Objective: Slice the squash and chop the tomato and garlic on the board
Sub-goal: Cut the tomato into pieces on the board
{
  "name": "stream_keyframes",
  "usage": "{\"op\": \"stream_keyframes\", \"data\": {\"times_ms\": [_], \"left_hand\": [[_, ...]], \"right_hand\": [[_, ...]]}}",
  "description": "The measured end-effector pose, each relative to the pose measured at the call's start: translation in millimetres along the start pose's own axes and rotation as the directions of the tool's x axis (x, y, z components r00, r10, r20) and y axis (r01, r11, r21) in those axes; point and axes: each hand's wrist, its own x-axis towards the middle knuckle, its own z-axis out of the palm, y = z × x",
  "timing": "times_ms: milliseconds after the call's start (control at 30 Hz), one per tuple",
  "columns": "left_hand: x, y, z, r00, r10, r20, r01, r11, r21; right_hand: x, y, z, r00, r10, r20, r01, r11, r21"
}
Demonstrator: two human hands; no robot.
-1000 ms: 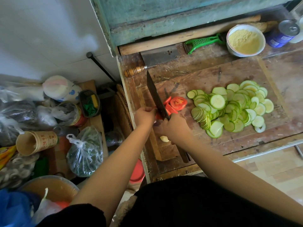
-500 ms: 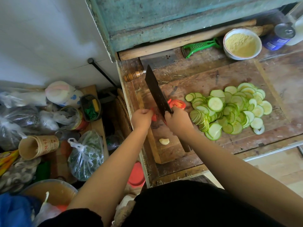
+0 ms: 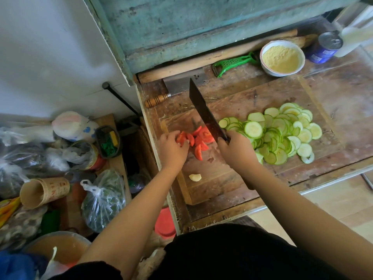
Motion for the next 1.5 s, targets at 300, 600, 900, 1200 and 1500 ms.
{"op": "stream_keyframes", "data": {"times_ms": [300,600,900,1200,1500], "left_hand": [[7.9,33.7,30.7,0.923,0.293,0.251,-0.372,0.849,0.375],[20.0,54.5,38.7,0.877,0.263,0.403,-0.456,0.721,0.521],[15.2,44.9,21.1,0.868,0.264,0.42,-0.456,0.759,0.465],[12.0,48.3,21.7,0.88,0.306,0.363,-0.456,0.76,0.463],[8.1,44.1,26.9,0.894,0.335,0.297,-0.436,0.801,0.411]], "right_hand": [[-6.3,20.1,-3.9,0.996,0.088,0.01,-0.088,0.993,0.084],[-4.8,34.2,-14.6,0.993,0.115,0.033,-0.118,0.987,0.11],[-12.7,34.1,-11.3,0.996,0.062,0.067,-0.072,0.986,0.153],[-15.9,32.0,4.5,0.993,0.057,0.099,-0.066,0.993,0.093],[-2.1,17.2,15.6,0.991,0.084,0.103,-0.082,0.996,-0.027]]}}
